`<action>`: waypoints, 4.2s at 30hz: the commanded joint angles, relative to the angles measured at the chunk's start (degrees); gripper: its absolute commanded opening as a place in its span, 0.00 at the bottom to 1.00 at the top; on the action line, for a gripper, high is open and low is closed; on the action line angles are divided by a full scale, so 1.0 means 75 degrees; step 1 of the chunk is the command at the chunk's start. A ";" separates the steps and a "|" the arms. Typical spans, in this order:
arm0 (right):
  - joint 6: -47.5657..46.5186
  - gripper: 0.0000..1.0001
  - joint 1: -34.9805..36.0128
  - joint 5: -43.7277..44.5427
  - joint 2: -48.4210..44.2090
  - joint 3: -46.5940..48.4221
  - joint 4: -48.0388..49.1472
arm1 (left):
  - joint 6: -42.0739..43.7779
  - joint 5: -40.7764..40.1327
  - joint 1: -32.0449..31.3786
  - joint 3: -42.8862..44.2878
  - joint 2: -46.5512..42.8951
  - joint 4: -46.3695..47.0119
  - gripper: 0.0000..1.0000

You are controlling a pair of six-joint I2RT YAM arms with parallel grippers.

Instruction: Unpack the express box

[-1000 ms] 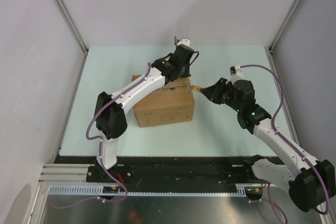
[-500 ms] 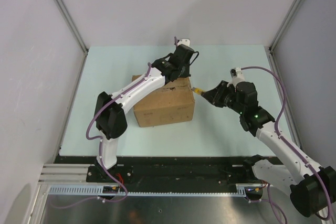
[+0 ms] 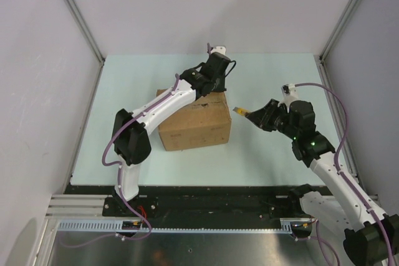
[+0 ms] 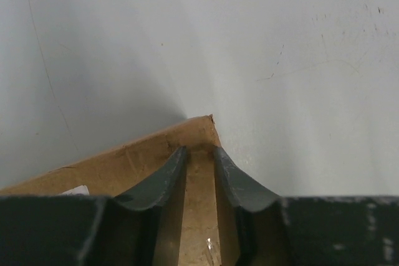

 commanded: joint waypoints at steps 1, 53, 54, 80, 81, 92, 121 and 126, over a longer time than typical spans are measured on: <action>0.0192 0.00 -0.0314 0.0265 -0.0230 -0.0019 0.0713 | 0.0132 0.0436 -0.0132 0.0075 0.0103 -0.1454 0.33; -0.0370 0.00 0.0213 -0.0052 0.1962 0.1048 0.0965 | 0.1597 -0.0349 -0.0307 0.1505 0.0419 -0.1477 0.69; -0.0405 0.00 0.0236 -0.0051 0.1810 0.1059 0.0674 | 0.1620 -0.0361 -0.0307 0.1505 0.0419 -0.1477 0.69; -0.0382 0.00 0.0049 0.0240 -0.0136 0.1048 -0.1660 | 0.1644 -0.0490 -0.0074 0.1974 -0.0143 -0.1466 0.73; -0.0428 0.00 0.0037 0.0508 -0.0078 0.1048 -0.1708 | 0.1620 -0.0490 0.0008 0.1939 -0.0318 -0.1454 0.73; -0.0394 0.00 -0.0794 0.1156 0.1852 0.0579 -0.0293 | 0.1000 -0.0385 0.1437 -0.0403 -0.2449 -0.1419 0.77; -0.1507 0.84 -0.1557 0.3490 0.2231 0.0274 -0.0198 | 0.0355 0.1561 0.4146 -0.4857 -0.5674 -0.0071 0.77; -0.1332 0.61 -0.1545 0.2421 0.2370 0.0298 0.0400 | 0.0109 0.1608 0.4157 -0.5863 -0.6831 -0.0083 0.65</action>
